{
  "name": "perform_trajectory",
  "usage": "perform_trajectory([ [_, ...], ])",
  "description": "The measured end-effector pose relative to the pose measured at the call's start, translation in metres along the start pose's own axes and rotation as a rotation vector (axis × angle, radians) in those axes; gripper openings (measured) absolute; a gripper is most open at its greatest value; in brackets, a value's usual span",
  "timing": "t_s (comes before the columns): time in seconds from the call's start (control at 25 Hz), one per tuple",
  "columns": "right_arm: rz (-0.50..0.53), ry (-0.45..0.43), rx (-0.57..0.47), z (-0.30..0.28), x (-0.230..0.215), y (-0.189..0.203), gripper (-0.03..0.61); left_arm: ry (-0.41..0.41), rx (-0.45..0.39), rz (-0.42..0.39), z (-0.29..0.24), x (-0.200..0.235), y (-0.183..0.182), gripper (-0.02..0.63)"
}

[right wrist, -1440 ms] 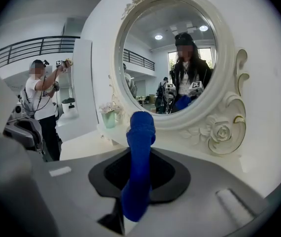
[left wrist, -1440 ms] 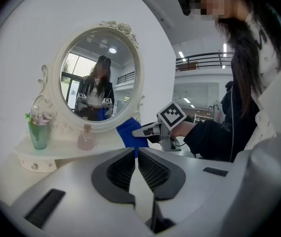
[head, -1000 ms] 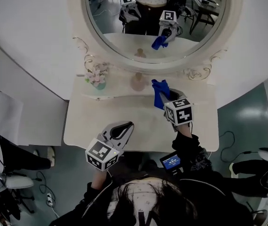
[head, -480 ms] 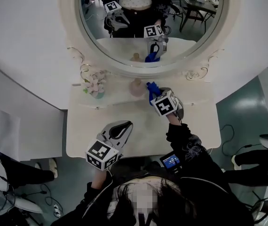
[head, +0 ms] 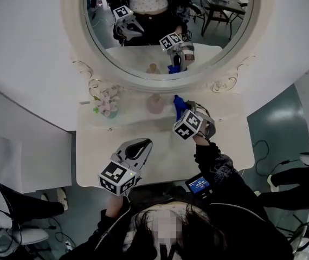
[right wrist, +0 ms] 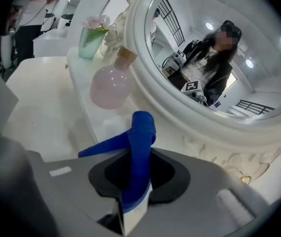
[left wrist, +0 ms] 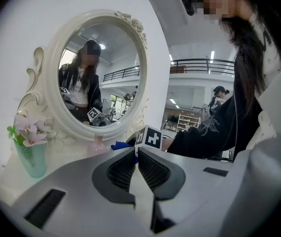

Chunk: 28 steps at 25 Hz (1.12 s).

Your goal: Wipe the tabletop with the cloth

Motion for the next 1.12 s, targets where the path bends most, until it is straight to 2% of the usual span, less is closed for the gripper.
perform_trajectory([
  [0.6, -0.029, 0.083, 0.108, 0.013, -0.054, 0.092, 0.077, 0.055, 0.03, -0.013, -0.029, -0.029, 0.0, 0.002],
  [0.8, 0.019, 0.112, 0.155, 0.022, -0.071, 0.127, 0.077, 0.053, 0.028, -0.017, -0.038, -0.047, -0.002, 0.002],
  [1.12, 0.014, 0.128, 0.206, 0.031, -0.098, 0.183, 0.075, 0.029, 0.031, -0.02, -0.05, -0.072, -0.001, 0.002],
])
Point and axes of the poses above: the fingertips, and each gripper's own axes: z backward along the fingers, x to its left, y out of its underside, the point moved 2 cm from there along z, backward along the fingers, and after that the axes turned 4 degrees about z, right-handed, at the moved point
